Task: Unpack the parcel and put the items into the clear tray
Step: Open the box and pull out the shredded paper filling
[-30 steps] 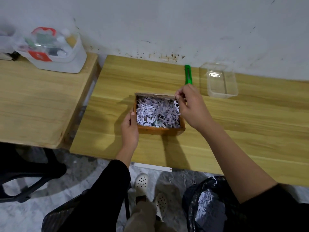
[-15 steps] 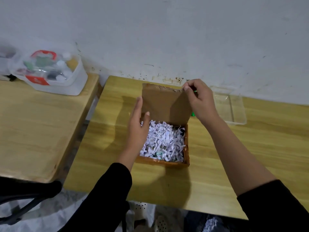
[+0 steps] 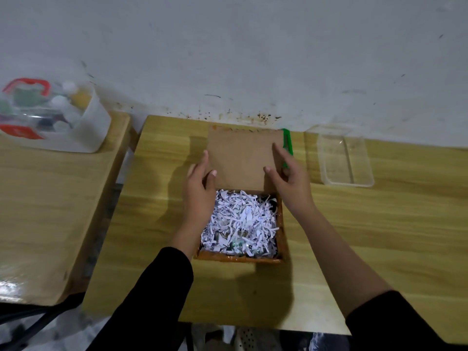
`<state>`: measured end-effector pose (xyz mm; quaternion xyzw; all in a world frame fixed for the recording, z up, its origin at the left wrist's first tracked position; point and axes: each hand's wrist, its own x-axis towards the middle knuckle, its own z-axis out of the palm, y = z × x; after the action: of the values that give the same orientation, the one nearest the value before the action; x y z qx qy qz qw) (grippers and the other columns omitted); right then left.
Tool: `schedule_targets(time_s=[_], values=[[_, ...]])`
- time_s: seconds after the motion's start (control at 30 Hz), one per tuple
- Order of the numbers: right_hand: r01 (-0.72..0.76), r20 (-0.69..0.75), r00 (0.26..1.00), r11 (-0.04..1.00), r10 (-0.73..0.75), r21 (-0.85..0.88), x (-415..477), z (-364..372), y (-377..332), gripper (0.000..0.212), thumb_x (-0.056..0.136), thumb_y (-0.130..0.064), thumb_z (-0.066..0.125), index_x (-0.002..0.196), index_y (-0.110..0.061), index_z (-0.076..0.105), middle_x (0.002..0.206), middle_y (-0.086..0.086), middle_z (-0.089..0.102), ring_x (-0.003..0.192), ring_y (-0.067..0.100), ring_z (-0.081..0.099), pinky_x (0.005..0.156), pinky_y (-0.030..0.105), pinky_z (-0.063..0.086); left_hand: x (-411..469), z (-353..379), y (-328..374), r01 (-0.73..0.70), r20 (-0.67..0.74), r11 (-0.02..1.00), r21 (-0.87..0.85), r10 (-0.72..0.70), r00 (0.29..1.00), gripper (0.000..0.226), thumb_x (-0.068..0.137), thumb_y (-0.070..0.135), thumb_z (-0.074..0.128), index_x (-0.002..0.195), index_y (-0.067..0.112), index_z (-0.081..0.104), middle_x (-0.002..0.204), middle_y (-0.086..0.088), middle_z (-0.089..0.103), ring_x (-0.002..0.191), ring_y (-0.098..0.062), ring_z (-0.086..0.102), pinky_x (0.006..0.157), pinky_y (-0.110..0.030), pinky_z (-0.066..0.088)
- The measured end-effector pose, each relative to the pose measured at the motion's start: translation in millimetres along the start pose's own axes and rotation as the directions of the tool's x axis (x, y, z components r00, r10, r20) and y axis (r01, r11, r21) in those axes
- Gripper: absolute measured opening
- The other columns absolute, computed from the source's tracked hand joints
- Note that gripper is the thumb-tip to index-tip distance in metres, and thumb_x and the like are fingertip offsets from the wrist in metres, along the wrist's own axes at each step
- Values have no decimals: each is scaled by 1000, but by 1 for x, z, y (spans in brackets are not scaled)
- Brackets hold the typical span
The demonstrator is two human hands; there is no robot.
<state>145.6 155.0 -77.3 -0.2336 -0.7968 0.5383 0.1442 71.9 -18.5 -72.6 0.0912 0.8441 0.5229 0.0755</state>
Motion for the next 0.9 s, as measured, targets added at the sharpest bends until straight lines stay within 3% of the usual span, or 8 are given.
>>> schedule_targets(time_s=[0.07, 0.17, 0.3, 0.43, 0.57, 0.7, 0.8, 0.9], values=[[-8, 10, 1000, 1000, 8, -4, -17, 1, 10, 58, 87, -17, 62, 139, -30, 38, 140, -2, 46, 125, 20, 50, 100, 48, 47, -3, -2, 1, 15, -1, 1000, -6, -15, 1000, 50, 95, 14, 48, 142, 21, 32, 111, -8, 48, 68, -2, 44, 61, -2, 43], [-5, 4, 1000, 1000, 5, -29, -24, 1, 12, 59, 86, -19, 63, 139, -28, 38, 139, 4, 49, 123, 22, 52, 99, 48, 48, -7, -6, -1, 50, 15, 998, -29, -49, 999, 48, 95, 16, 48, 141, 22, 35, 127, -9, 50, 100, -11, 55, 76, -6, 46], [16, 15, 1000, 997, -15, -74, -17, 0, 5, 58, 86, -17, 64, 139, -20, 40, 138, 6, 50, 123, 22, 51, 99, 44, 48, -11, -7, -3, 58, 31, 996, -63, -56, 998, 48, 96, 13, 47, 142, 18, 33, 125, -8, 51, 90, 0, 50, 68, 5, 39], [50, 0, 999, 977, -51, -209, -24, -5, 1, 55, 86, -17, 64, 137, -14, 43, 128, 12, 59, 107, 20, 60, 91, 32, 52, -12, -8, 0, 53, 33, 999, -3, -53, 998, 49, 96, 15, 47, 143, 20, 32, 134, -9, 47, 110, -15, 52, 85, -5, 40], [108, 42, 994, 949, -100, -295, -38, -15, -2, 52, 85, -9, 63, 134, -10, 46, 119, 13, 63, 104, 24, 61, 94, 40, 52, -21, -17, 5, -8, 37, 1000, 29, 7, 999, 51, 93, 0, 47, 141, 11, 36, 131, -4, 40, 92, 0, 49, 76, 8, 35], [157, 48, 987, 912, -150, -380, -61, -29, -12, 44, 84, -13, 65, 127, -9, 54, 113, 14, 63, 101, 24, 60, 88, 43, 53, -40, -34, 11, -172, 41, 962, 212, 167, 985, 44, 91, 5, 53, 135, 8, 46, 125, -3, 45, 114, -10, 42, 102, -15, 32], [245, 169, 967, 869, -189, -431, -77, -30, -22, 45, 82, -18, 67, 124, -8, 55, 120, 11, 60, 108, 24, 58, 95, 40, 49, -55, -46, 23, -327, 254, 898, 296, 256, 933, 45, 92, 15, 54, 136, 12, 44, 127, 0, 47, 107, -1, 38, 93, -13, 33], [304, 389, 914, 829, -114, -470, -81, -17, -29, 68, 77, -28, 72, 136, -11, 42, 139, 9, 47, 126, 24, 46, 105, 34, 39, -58, -49, 28, -432, 577, 806, 404, 142, 805, 62, 90, 29, 58, 143, 15, 31, 145, 1, 33, 124, -7, 35, 98, -17, 26]])
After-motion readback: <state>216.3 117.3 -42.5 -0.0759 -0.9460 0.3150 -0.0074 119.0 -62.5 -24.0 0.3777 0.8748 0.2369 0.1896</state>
